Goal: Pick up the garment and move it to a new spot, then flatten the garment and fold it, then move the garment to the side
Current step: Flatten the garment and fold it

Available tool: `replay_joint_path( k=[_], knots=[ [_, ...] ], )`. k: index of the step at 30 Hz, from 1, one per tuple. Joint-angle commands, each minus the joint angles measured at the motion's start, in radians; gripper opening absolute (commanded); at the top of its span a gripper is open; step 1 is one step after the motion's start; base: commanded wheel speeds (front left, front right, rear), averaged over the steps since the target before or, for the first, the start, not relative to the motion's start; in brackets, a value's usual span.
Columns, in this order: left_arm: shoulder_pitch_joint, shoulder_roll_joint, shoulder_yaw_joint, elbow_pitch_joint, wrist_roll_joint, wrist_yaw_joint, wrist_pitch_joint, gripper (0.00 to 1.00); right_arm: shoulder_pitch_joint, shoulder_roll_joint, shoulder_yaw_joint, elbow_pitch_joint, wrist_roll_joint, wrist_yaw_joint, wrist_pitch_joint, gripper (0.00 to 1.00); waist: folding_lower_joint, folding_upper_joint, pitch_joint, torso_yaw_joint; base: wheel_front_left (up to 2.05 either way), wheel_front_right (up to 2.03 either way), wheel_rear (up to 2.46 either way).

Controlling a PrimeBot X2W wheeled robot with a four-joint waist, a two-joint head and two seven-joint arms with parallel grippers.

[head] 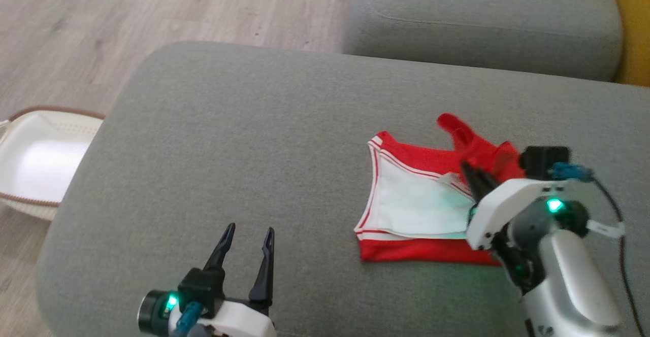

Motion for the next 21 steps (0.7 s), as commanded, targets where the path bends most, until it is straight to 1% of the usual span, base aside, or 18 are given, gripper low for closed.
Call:
replay_joint_path(
  k=[1, 6, 14, 15, 16, 21],
  knots=[
    [-0.045, -0.008, 0.022, -0.028, 0.007, -0.002, -0.012, 1.0, -0.067, -0.001, 0.033, -0.028, 0.008, 0.007, -0.015, 0.0, 0.0, 0.0, 0.001, 0.014, 0.0, 0.0, 0.0],
    [-0.05, -0.008, 0.006, -0.024, 0.001, -0.003, -0.012, 1.0, -0.117, -0.001, 0.105, 0.079, 0.055, 0.007, -0.065, 0.0, 0.0, 0.0, 0.005, 0.045, 0.0, 0.0, 0.0],
    [-0.066, -0.008, -0.02, -0.012, -0.013, 0.001, -0.012, 1.0, -0.214, -0.001, 0.174, 0.266, 0.109, 0.007, -0.139, 0.0, 0.0, 0.0, 0.013, 0.081, 0.0, 0.0, 0.0],
    [-0.067, -0.008, -0.021, -0.011, -0.015, 0.002, -0.012, 1.0, -0.222, -0.001, 0.186, 0.284, 0.121, 0.007, -0.144, 0.11, 0.0, 0.0, 0.013, 0.083, 0.0, 0.0, 0.0],
    [-0.067, -0.008, -0.023, -0.009, -0.017, 0.004, -0.012, 1.0, -0.233, -0.001, 0.21, 0.311, 0.151, 0.007, -0.156, 1.0, 0.0, 0.0, 0.013, 0.084, 0.0, 0.0, 0.0],
    [-0.06, -0.008, -0.019, -0.004, -0.017, 0.008, -0.012, 1.0, -0.241, -0.001, 0.277, 0.314, 0.255, 0.007, -0.21, 1.0, 0.0, 0.0, 0.01, 0.071, 0.0, 0.0, 0.0]
  ],
)
